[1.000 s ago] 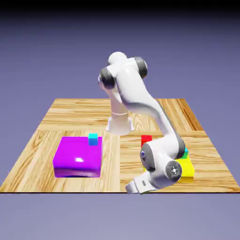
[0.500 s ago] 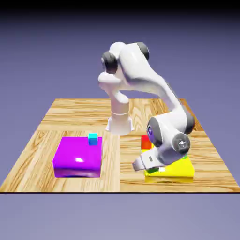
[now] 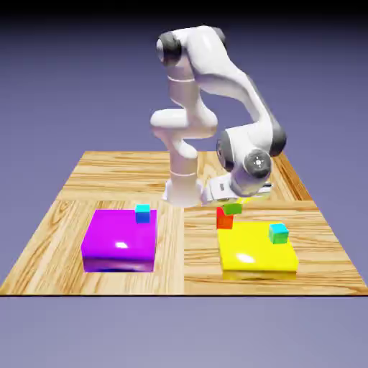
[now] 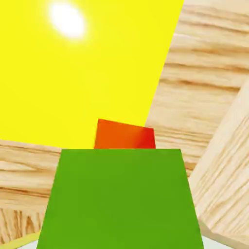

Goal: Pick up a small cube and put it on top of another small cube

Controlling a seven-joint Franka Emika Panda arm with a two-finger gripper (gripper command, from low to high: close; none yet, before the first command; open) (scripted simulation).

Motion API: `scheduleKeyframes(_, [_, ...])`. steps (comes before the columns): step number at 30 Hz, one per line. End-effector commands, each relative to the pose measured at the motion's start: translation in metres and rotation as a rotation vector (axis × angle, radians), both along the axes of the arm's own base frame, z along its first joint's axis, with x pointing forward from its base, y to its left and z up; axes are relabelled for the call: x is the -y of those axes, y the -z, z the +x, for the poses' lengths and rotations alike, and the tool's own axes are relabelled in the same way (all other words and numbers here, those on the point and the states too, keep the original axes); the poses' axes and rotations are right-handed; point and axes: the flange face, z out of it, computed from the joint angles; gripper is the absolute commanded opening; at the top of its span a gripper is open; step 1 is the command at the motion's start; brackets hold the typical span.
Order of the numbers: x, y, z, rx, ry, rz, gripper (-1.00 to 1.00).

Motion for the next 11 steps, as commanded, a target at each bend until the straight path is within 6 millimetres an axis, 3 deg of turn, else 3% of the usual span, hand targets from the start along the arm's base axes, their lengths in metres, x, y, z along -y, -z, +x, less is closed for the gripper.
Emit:
scheduleKeyframes(1, [0.003, -0.002, -0.01, 0.001, 0.02, -0.005, -1.0])
scheduleKeyframes(3, [0.003, -0.002, -0.011, 0.001, 0.022, -0.005, -1.0])
scheduleKeyframes(7, [0.006, 0.055, -0.043, 0.001, 0.022, -0.005, -1.0])
scheduleKeyframes(8, [0.006, 0.056, -0.043, 0.001, 0.022, -0.005, -1.0])
scheduleKeyframes(9, [0.006, 0.056, -0.043, 0.001, 0.022, -0.005, 1.0])
scheduleKeyframes(10, [0.006, 0.056, -0.043, 0.001, 0.022, -0.005, 1.0])
scheduleKeyframes(11, [0.005, 0.043, -0.035, 0.001, 0.022, -0.005, 1.0])
